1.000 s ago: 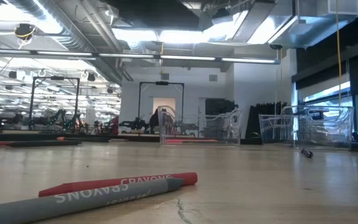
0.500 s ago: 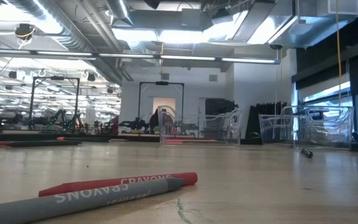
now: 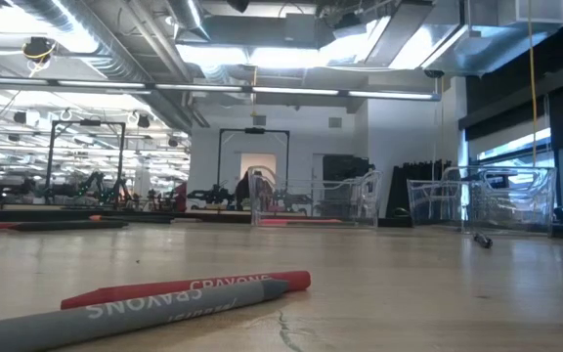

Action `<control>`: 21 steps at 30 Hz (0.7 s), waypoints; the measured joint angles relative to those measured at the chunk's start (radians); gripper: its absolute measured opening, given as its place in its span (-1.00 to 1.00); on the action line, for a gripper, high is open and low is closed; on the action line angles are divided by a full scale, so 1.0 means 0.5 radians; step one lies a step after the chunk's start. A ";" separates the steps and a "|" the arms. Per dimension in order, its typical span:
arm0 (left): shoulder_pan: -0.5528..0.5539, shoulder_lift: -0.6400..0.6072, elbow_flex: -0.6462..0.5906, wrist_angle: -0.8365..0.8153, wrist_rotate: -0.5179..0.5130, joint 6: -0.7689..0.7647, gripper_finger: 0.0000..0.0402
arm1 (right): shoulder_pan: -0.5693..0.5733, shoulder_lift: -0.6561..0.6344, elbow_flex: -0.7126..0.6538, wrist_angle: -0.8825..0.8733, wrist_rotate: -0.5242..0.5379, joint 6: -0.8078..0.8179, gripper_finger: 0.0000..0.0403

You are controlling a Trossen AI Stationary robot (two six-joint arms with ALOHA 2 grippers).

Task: Sort crayons/erasers/pens/pencils in bins
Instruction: Put the center black pen into the bottom right transparent bin, then put the red crayon into the top right transparent bin

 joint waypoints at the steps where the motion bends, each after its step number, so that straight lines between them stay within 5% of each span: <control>1: 0.000 0.000 0.000 0.000 0.000 0.000 -0.60 | -0.001 0.000 0.000 -0.001 0.000 0.000 -0.71; 13: 0.001 0.000 0.000 -0.001 -0.002 -0.017 -0.60 | -0.002 0.000 0.000 -0.019 0.001 -0.005 -0.46; 21: 0.014 -0.011 -0.002 -0.138 -0.161 -0.304 -0.60 | -0.002 -0.130 0.000 -0.056 0.021 -0.006 -0.50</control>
